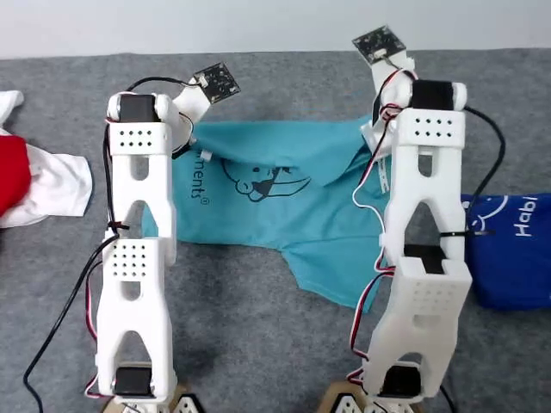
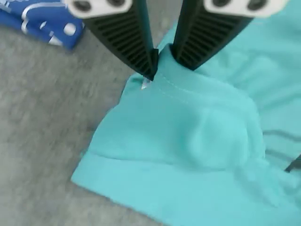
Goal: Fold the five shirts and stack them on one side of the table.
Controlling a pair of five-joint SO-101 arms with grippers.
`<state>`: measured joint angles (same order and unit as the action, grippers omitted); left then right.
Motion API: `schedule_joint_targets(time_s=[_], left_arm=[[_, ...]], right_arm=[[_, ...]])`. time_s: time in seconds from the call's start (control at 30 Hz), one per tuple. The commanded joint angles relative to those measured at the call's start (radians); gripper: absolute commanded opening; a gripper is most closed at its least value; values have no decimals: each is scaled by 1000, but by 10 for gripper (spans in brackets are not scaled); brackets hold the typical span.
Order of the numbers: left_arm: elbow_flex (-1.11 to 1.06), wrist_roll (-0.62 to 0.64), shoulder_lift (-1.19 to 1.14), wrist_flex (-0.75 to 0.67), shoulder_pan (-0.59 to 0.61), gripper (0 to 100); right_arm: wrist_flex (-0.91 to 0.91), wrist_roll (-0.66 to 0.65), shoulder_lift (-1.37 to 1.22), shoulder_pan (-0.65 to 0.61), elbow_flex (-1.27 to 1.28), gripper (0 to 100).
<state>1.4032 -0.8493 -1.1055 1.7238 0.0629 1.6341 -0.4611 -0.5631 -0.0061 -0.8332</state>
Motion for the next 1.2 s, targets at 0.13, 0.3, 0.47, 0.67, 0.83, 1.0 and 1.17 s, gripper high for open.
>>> schedule_joint_targets(time_s=[0.13, 0.3, 0.47, 0.67, 0.83, 1.0, 1.17], left_arm=[[-203, -94, 176, 34, -11, 2], [-504, -120, 341, 32, -23, 2], [-736, -121, 479, 29, -44, 2], [-849, -118, 512, 29, -41, 2], [-885, -117, 511, 28, -40, 2], [-892, -115, 509, -20, -31, 2], [-892, -115, 509, -35, -8, 2]], right_arm=[[162, -5, 153, -21, 9, 8], [162, -3, 275, -48, 137, 8], [162, 2, 432, -58, 345, 8], [160, 48, 599, -58, 597, 8], [160, 49, 731, -58, 786, 8], [160, 49, 845, -79, 964, 8], [128, 51, 868, -97, 1105, 9]])
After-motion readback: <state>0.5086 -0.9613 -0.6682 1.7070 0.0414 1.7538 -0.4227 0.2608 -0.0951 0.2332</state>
